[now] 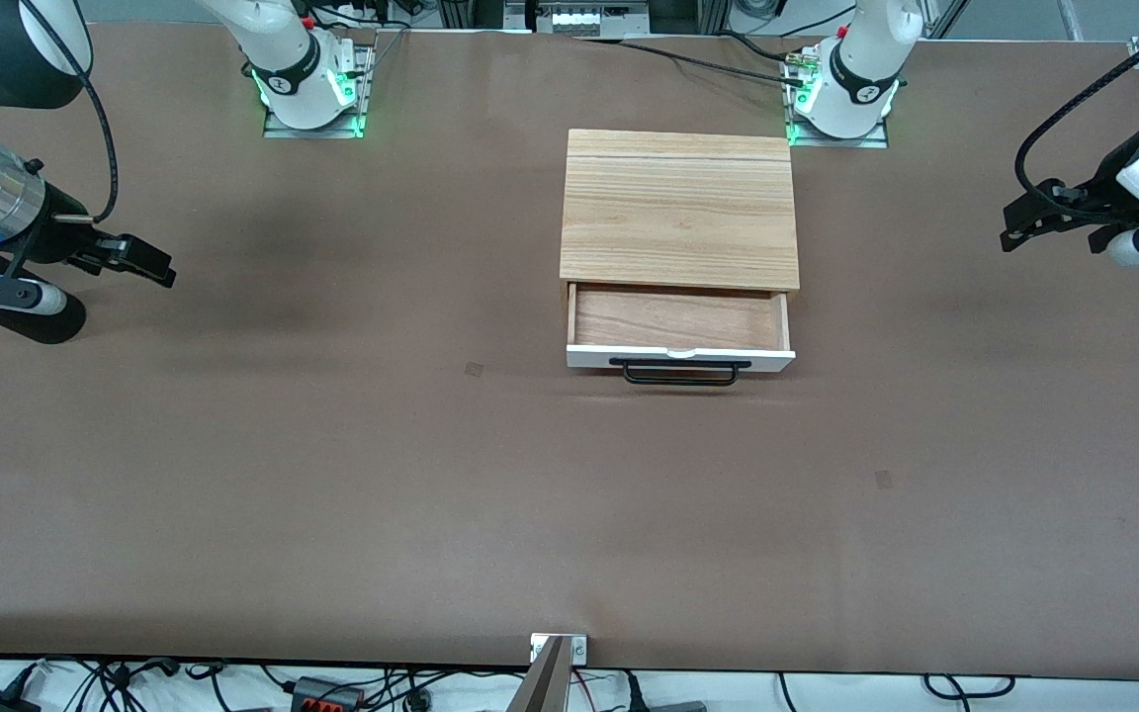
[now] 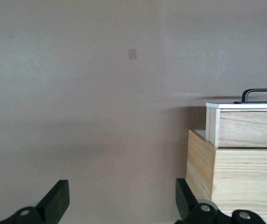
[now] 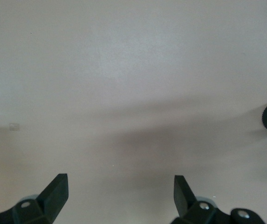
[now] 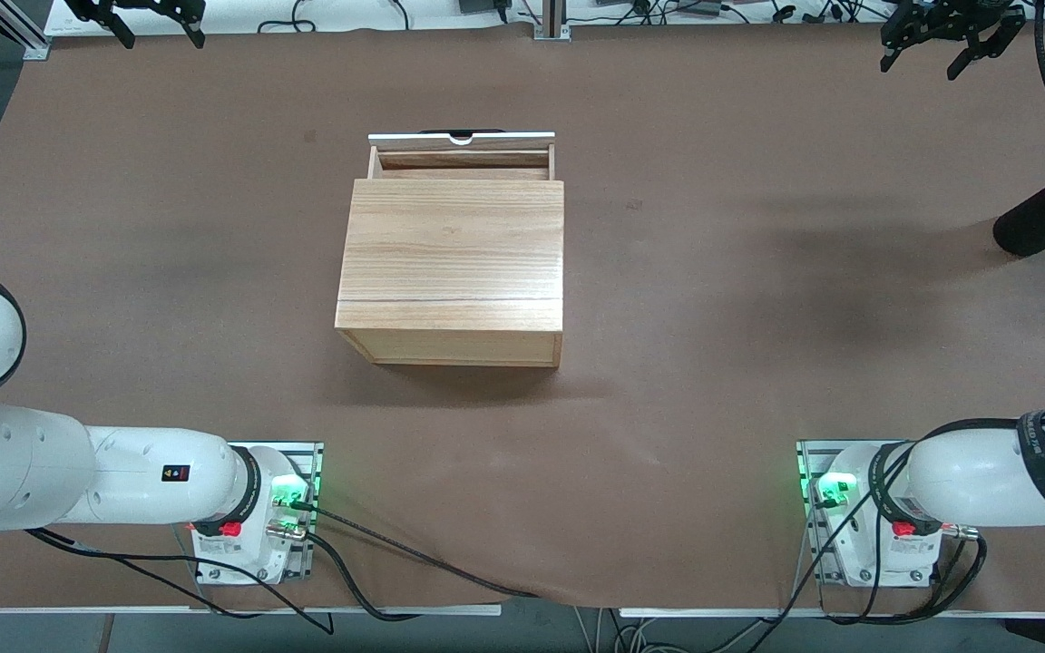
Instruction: Close drawer with both arms simultaneously
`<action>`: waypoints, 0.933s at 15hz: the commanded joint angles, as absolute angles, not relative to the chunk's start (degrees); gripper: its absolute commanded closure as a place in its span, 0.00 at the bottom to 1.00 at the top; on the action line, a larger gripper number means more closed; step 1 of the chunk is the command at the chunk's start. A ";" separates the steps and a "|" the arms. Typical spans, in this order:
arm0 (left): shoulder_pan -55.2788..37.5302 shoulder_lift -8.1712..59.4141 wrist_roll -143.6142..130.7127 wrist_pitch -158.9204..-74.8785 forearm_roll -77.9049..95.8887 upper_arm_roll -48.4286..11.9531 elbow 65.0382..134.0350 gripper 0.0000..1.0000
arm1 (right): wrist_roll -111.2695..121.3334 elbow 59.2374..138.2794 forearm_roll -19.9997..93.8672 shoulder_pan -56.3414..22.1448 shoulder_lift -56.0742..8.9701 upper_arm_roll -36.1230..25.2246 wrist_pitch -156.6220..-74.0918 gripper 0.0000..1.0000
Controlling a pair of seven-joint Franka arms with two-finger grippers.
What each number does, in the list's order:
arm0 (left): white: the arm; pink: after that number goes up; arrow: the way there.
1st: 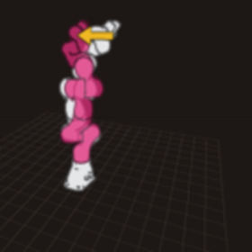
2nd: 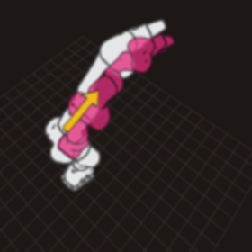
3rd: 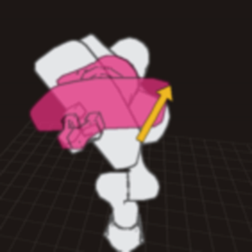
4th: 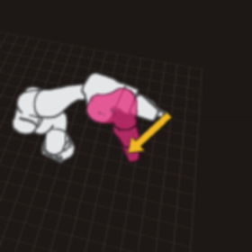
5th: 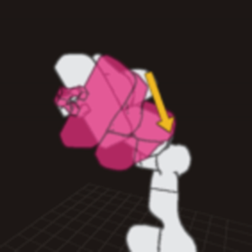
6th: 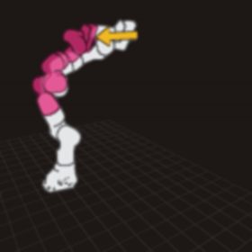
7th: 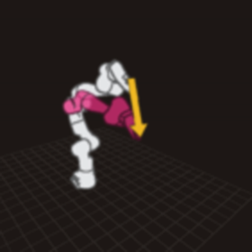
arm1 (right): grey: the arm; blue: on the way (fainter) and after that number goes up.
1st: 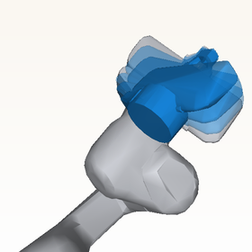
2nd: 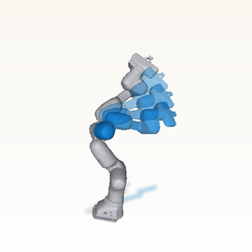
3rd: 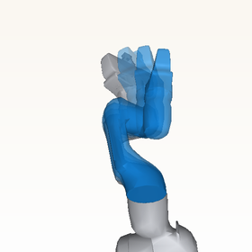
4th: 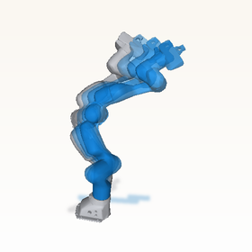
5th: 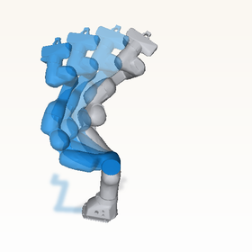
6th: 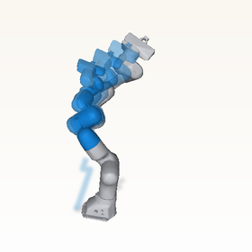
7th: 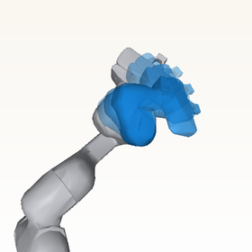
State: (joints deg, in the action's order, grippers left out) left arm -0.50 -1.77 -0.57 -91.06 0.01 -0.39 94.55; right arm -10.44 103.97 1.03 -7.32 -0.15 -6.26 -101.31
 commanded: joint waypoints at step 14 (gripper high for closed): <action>-0.35 0.08 -2.02 -90.35 0.35 -1.14 92.64 0.00 | -10.81 100.63 1.49 -9.40 -3.08 -5.10 -100.63 0.00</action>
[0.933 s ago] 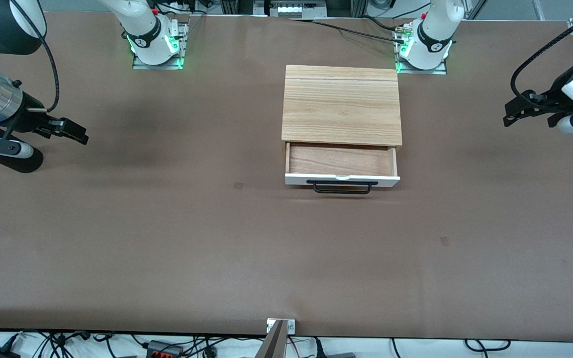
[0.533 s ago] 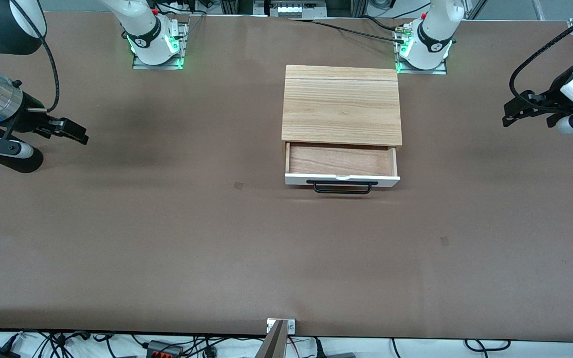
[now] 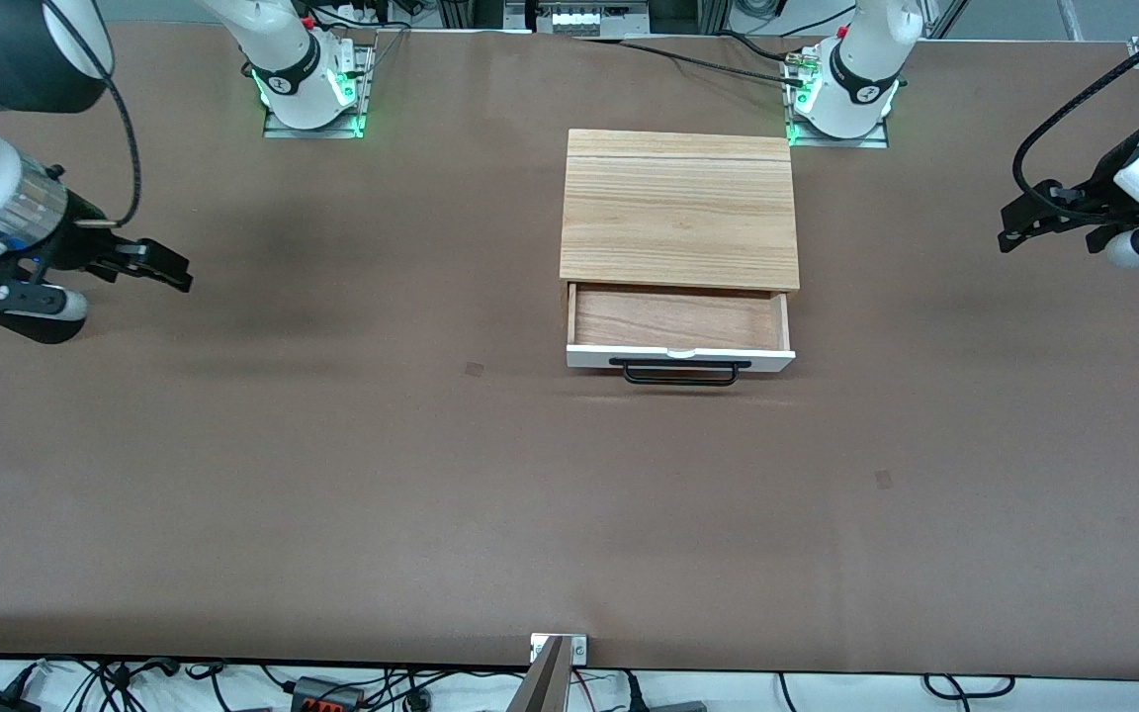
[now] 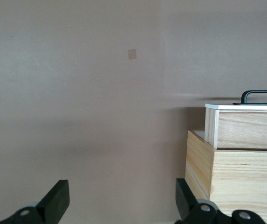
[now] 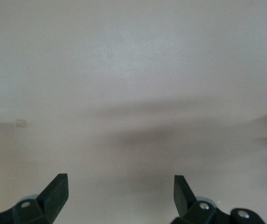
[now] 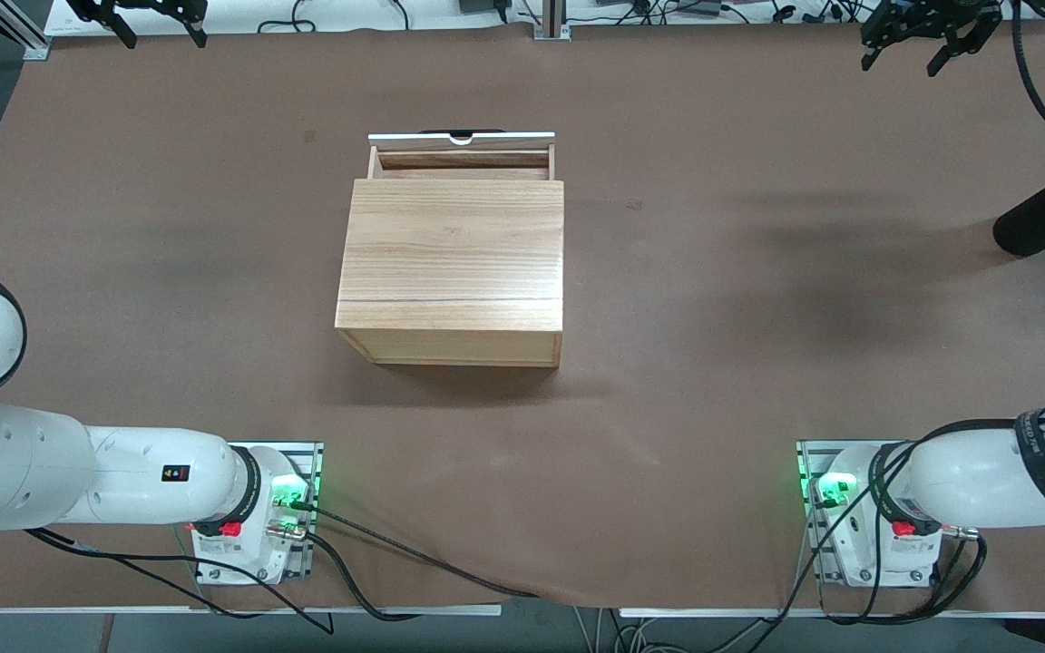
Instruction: Close drawer with both arms simultaneously
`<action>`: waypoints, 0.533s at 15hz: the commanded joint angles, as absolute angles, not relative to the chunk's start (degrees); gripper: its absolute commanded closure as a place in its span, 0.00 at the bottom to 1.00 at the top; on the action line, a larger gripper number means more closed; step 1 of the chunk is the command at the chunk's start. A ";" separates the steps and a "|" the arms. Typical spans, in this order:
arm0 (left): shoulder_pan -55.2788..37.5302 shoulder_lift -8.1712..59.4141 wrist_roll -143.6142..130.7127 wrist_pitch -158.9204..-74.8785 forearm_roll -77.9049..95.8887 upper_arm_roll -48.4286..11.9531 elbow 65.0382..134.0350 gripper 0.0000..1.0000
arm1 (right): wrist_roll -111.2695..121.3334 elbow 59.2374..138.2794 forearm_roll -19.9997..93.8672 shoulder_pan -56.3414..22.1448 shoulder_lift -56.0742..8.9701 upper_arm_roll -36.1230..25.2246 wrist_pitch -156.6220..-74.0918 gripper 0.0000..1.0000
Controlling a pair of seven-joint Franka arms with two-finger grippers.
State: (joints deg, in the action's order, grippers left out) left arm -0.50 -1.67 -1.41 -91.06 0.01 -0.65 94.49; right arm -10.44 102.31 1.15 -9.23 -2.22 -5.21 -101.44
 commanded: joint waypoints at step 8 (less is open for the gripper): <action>-3.07 10.18 -2.11 -103.33 7.03 -1.49 92.37 0.00 | -11.69 100.46 9.11 -13.97 -9.66 -4.92 -112.22 0.00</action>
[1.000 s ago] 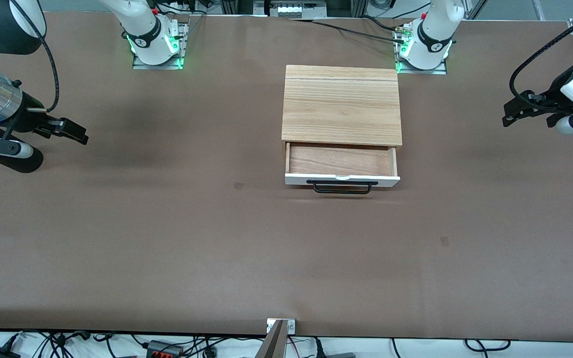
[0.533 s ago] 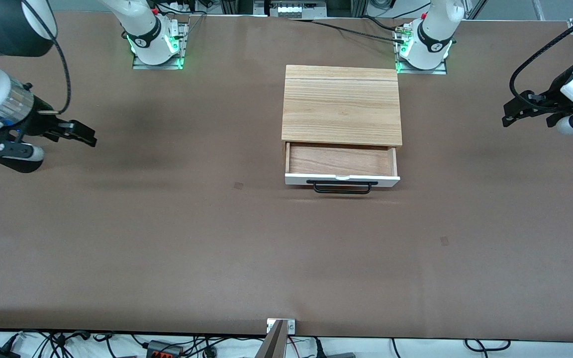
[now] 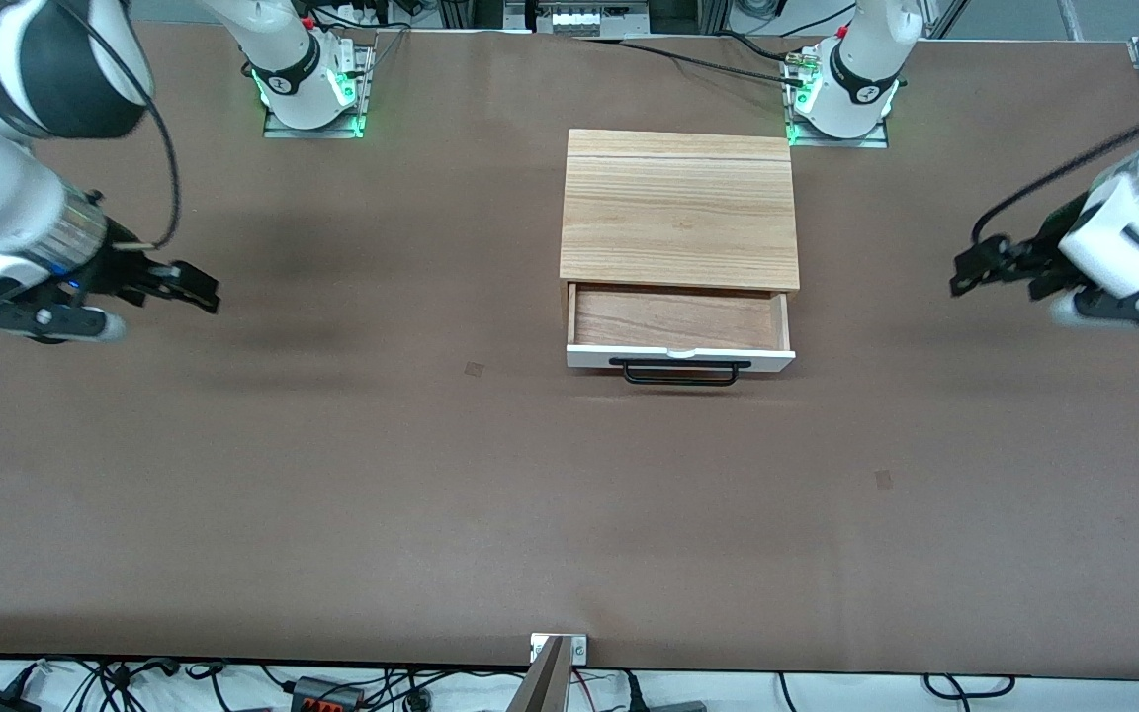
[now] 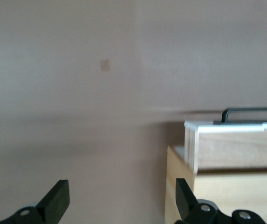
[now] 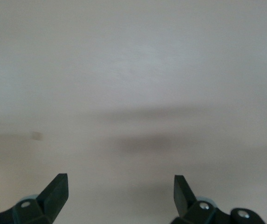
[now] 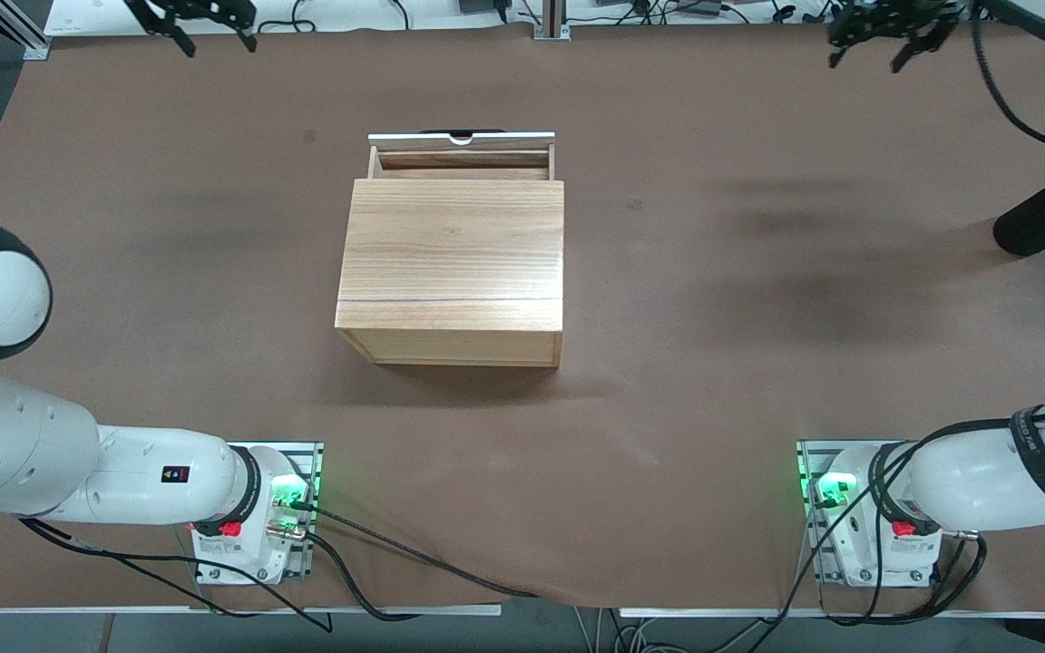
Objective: Close drawer with both arms simultaneously
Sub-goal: 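Move the right gripper and the left gripper toward the drawer front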
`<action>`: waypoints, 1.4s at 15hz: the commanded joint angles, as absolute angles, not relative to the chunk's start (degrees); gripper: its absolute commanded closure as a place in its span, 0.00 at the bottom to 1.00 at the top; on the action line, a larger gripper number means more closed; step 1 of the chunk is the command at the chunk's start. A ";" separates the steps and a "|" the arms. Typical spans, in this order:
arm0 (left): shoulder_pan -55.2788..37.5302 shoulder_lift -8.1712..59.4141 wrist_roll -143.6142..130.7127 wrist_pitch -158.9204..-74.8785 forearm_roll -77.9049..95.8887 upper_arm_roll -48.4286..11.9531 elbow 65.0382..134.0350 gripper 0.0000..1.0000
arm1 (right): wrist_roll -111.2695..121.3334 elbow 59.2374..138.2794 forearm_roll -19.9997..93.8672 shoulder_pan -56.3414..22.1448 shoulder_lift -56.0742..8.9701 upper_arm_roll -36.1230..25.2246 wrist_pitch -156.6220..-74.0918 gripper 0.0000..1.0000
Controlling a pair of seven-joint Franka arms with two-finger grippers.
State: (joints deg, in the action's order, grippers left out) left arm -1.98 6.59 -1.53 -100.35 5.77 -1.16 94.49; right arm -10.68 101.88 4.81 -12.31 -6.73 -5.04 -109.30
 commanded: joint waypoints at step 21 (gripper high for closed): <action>-7.03 28.13 -2.37 -132.81 28.48 -10.02 100.97 0.00 | -21.97 80.70 33.57 -33.31 -39.45 -3.52 -129.28 0.00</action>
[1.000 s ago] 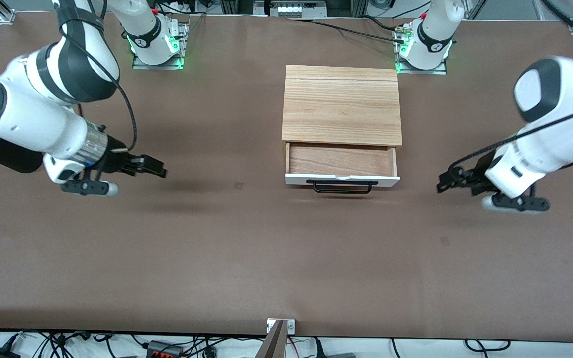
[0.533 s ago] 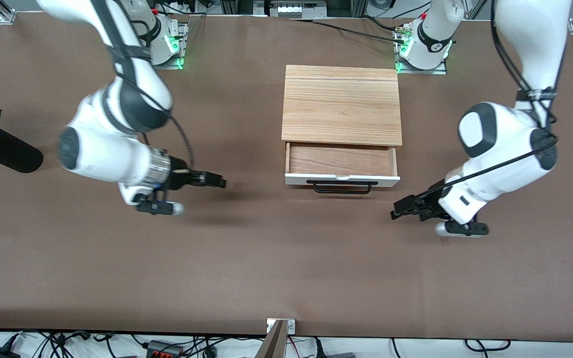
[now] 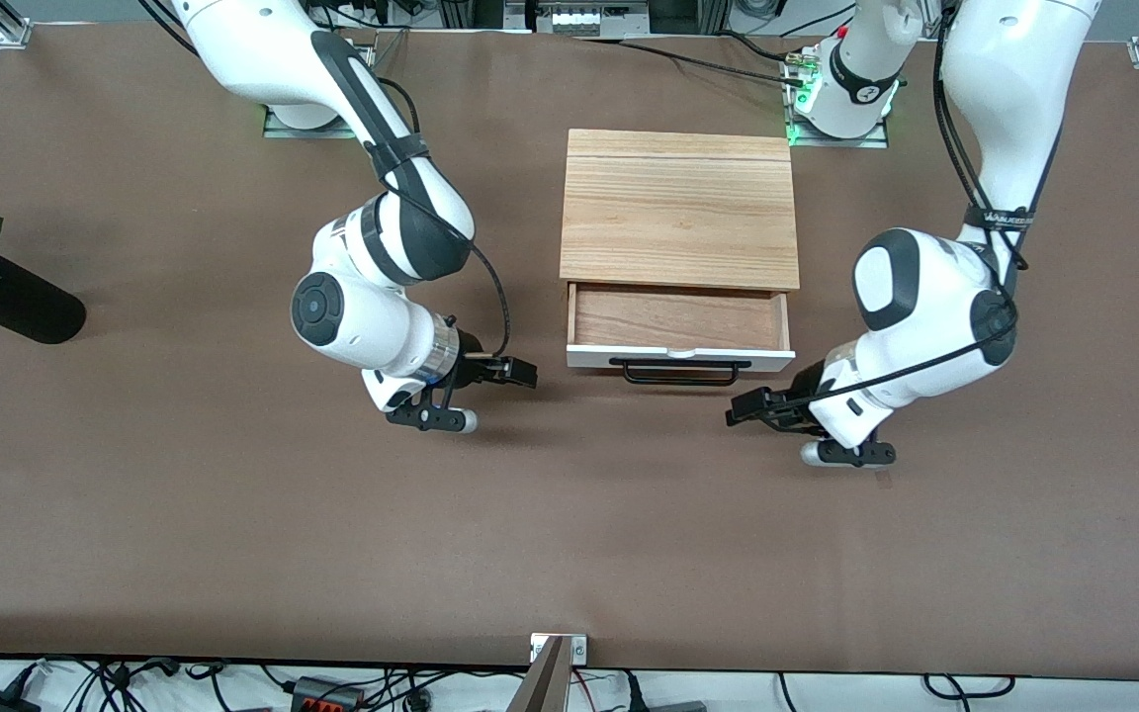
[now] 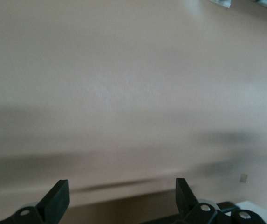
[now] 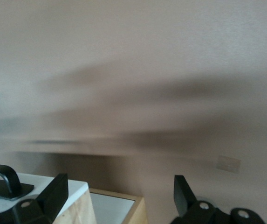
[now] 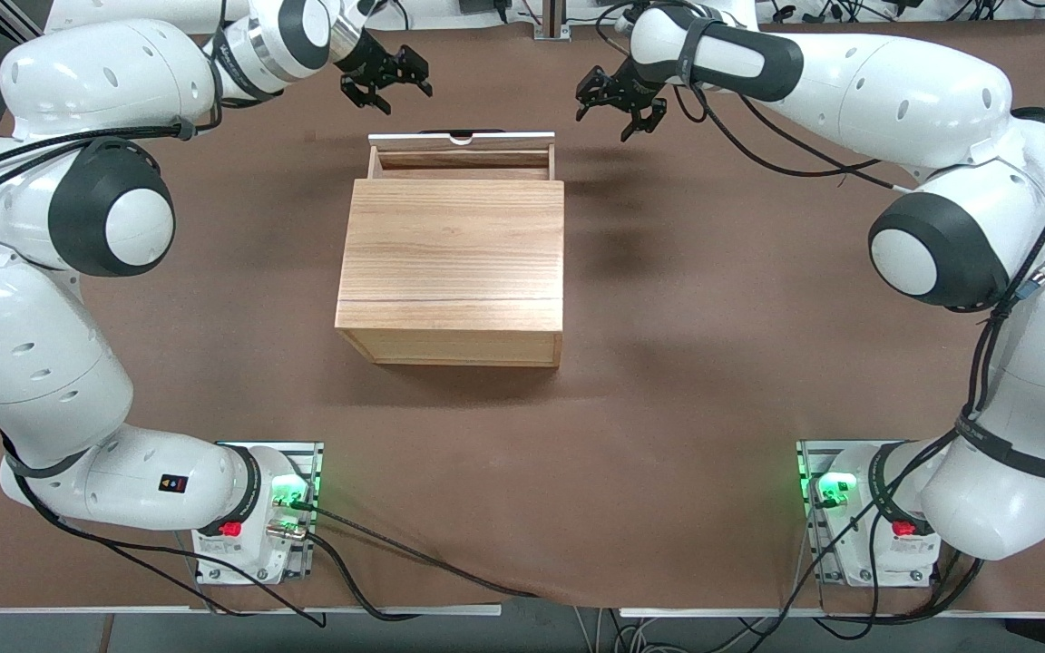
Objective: Close drawer with both arms simultaneously
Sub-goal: 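Move the right gripper and the left gripper toward the drawer front, then push the drawer front into the wooden box with both grippers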
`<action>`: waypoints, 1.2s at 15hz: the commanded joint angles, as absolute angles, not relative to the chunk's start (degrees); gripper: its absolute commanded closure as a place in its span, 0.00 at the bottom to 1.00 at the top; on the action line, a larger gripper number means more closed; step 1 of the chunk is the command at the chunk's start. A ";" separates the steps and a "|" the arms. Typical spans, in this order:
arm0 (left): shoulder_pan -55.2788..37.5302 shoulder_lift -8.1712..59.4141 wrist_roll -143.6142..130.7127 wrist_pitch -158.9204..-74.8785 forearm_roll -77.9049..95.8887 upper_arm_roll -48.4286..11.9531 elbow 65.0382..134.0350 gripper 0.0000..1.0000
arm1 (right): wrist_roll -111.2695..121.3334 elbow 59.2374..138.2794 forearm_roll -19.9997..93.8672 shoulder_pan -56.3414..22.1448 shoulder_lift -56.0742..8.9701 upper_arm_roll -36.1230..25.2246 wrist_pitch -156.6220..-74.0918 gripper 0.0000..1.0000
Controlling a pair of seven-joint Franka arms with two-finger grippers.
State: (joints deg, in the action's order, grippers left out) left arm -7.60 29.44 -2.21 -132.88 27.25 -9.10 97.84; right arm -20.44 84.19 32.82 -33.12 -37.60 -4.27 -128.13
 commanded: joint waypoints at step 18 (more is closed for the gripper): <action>-6.42 26.46 -2.99 -121.56 28.91 -10.02 102.57 0.00 | -25.66 78.05 39.11 -33.49 -42.45 0.53 -120.07 0.00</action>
State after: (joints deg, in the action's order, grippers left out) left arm -7.05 28.19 -3.03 -123.17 27.30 -9.51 100.88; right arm -25.36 79.04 38.10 -33.87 -42.41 0.05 -123.96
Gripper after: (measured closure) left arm 0.000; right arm 0.000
